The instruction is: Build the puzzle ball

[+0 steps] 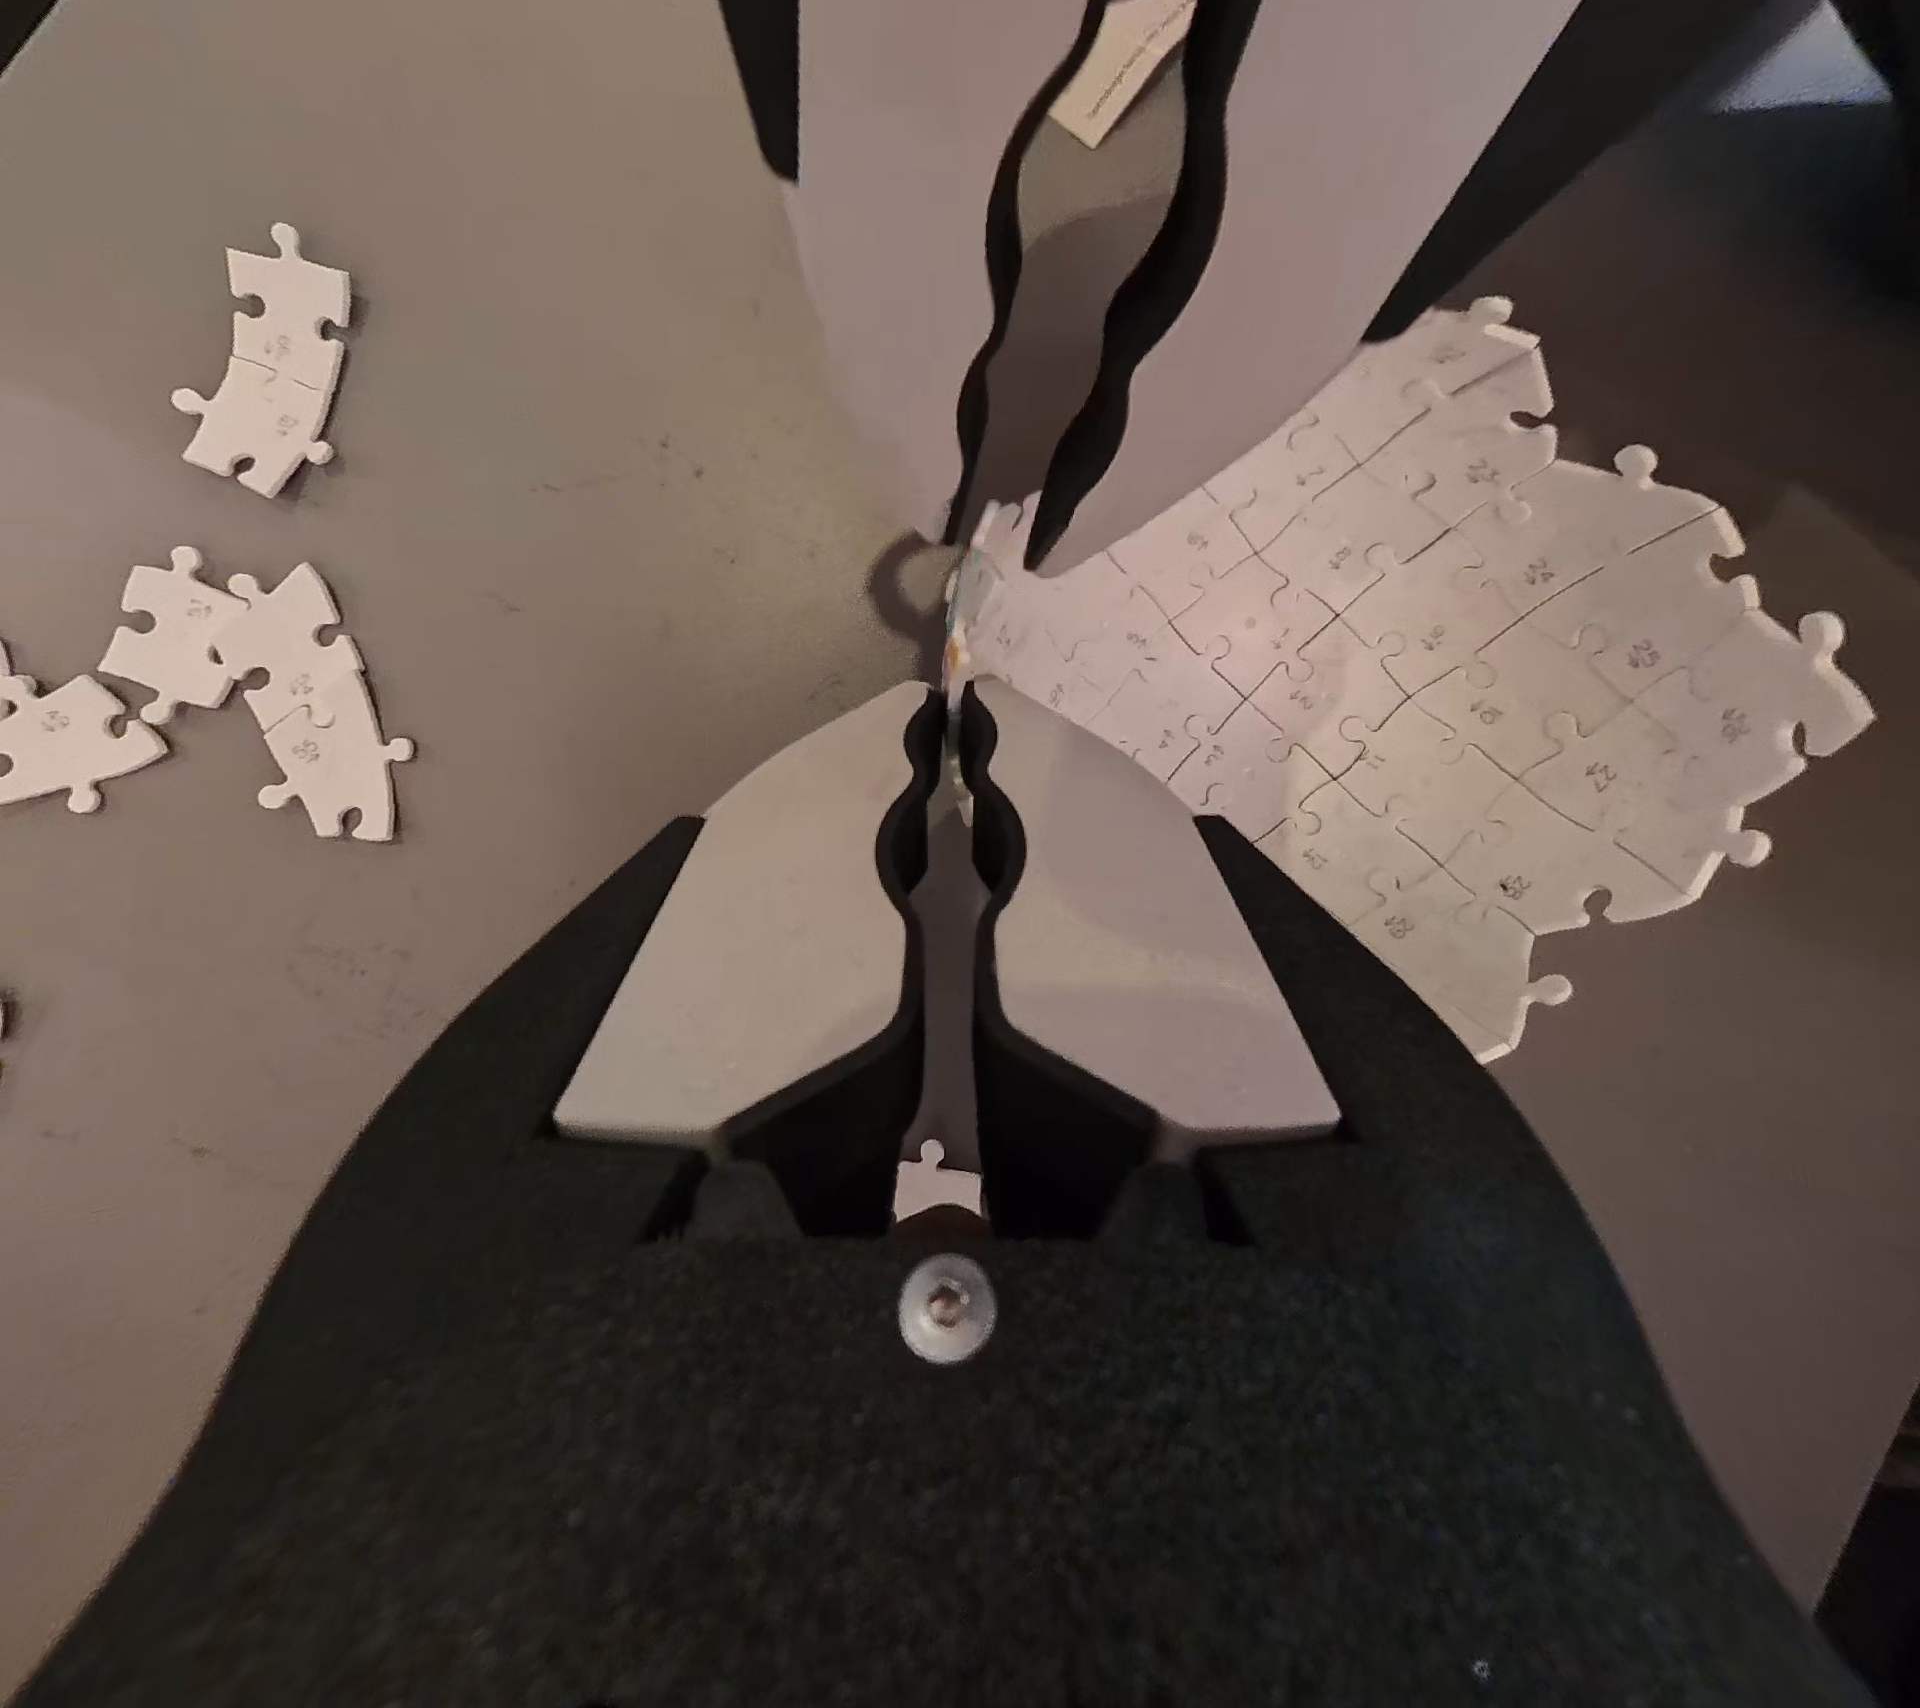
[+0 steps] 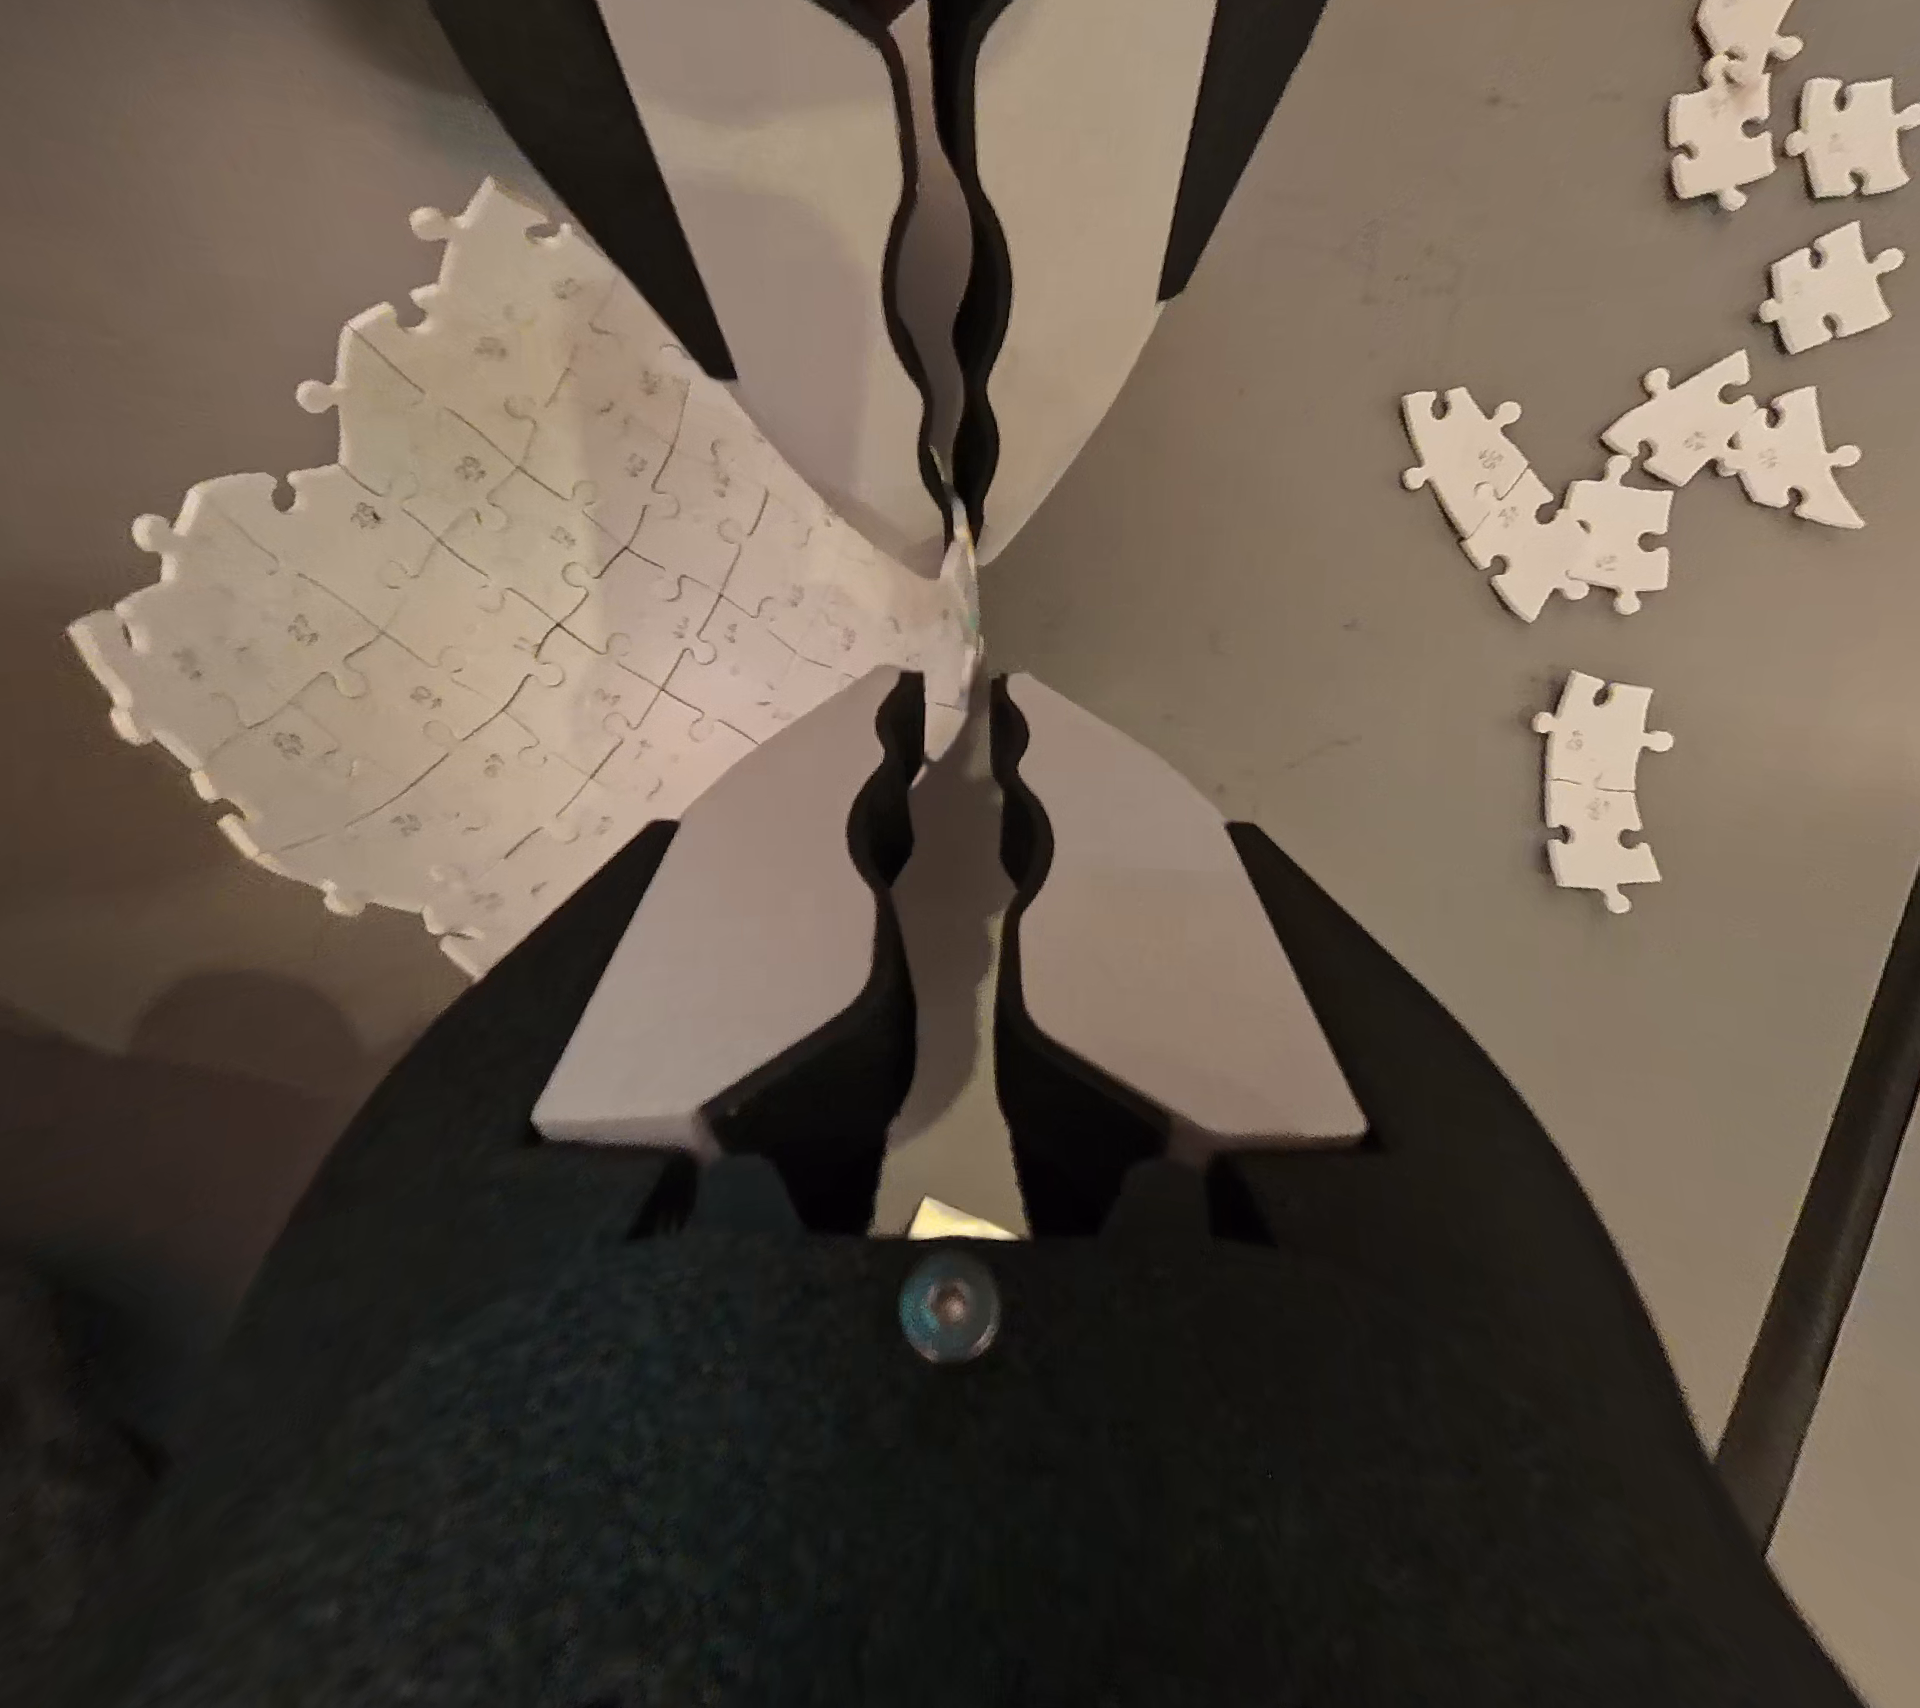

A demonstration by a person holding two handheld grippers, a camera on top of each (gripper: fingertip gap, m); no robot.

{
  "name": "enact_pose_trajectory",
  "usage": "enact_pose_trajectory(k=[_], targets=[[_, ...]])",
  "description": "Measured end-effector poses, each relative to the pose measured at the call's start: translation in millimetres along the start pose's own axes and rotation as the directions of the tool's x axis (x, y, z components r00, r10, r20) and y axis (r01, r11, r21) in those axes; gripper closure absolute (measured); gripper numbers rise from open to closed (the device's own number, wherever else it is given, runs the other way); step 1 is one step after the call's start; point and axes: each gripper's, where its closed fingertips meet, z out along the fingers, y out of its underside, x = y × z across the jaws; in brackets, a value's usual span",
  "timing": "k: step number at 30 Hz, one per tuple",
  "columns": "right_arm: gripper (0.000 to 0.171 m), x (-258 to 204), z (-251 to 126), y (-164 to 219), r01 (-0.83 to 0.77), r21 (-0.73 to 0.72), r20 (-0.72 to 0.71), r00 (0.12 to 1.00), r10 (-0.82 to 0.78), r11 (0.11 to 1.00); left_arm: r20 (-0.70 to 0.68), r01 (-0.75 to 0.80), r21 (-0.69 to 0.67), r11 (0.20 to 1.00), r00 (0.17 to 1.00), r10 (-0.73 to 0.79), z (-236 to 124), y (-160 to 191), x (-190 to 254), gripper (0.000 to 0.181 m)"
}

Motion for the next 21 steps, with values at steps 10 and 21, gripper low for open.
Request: enact_pose_trajectory(k=[10,21], targets=[[0.168,2,10,-2,-0.006,0.015,0.009,1.0,0.006,1.0,-0.021,0.018,0.005,1.0,1.0,-0.018,0,1,0,0.179],[0.167,3,12,-2,-0.024,0.044,0.037,0.999,0.023,0.999,-0.034,0.023,0.008,1.0,0.999,-0.022,0,3,-1,0.179]])
